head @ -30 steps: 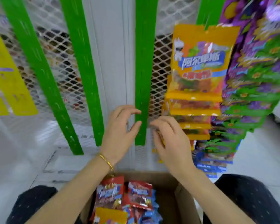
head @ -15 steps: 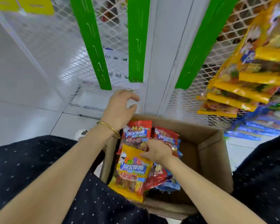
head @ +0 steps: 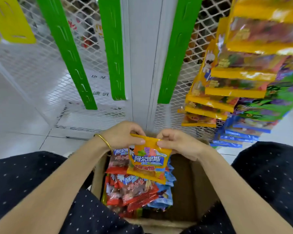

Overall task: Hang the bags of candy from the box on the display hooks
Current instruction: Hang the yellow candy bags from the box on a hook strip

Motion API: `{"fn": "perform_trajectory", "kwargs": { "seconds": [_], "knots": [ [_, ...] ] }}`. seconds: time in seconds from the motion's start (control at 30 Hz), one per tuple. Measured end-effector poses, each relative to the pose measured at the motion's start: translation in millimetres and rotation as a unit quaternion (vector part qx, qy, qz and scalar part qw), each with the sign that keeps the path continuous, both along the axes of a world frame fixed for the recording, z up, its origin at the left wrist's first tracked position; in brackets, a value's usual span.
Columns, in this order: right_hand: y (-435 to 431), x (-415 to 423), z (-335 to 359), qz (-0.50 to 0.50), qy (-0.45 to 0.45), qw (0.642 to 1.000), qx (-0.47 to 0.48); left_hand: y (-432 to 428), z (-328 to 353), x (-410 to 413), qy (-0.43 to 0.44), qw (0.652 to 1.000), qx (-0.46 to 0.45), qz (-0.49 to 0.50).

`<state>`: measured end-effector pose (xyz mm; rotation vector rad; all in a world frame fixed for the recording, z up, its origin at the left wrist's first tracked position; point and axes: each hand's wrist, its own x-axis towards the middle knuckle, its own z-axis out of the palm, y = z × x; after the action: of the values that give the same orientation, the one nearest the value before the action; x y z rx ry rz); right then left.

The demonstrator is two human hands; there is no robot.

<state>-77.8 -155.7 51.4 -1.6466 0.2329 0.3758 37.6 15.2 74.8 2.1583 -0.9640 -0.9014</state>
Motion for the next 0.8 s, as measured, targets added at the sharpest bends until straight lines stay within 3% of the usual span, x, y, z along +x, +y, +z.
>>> {"fn": "perform_trajectory", "kwargs": {
  "seconds": [0.17,0.3,0.37,0.5,0.57,0.63,0.8],
  "knots": [
    [-23,-20,70,-0.126,-0.135,0.978,-0.096,-38,58,-17,0.000,0.991,-0.119,0.057],
    [-45,-41,138,-0.196,-0.241,0.929,-0.202,-74,136,-25,-0.026,0.988,-0.151,-0.011],
    [-57,-50,175,-0.223,-0.286,0.901,-0.239,-93,183,-25,-0.050,0.976,-0.212,-0.006],
    [-73,-60,252,-0.251,-0.376,0.842,-0.293,-134,278,-23,-0.118,0.898,-0.415,0.092],
    [-81,-60,282,-0.264,-0.416,0.819,-0.294,-153,315,-20,-0.161,0.861,-0.470,0.104],
    [-88,-57,307,-0.282,-0.443,0.794,-0.306,-173,342,-14,-0.194,0.847,-0.484,0.100],
    [-101,-37,354,-0.338,-0.487,0.710,-0.380,-202,381,-6,-0.245,0.855,-0.450,0.083]
  ]
}}
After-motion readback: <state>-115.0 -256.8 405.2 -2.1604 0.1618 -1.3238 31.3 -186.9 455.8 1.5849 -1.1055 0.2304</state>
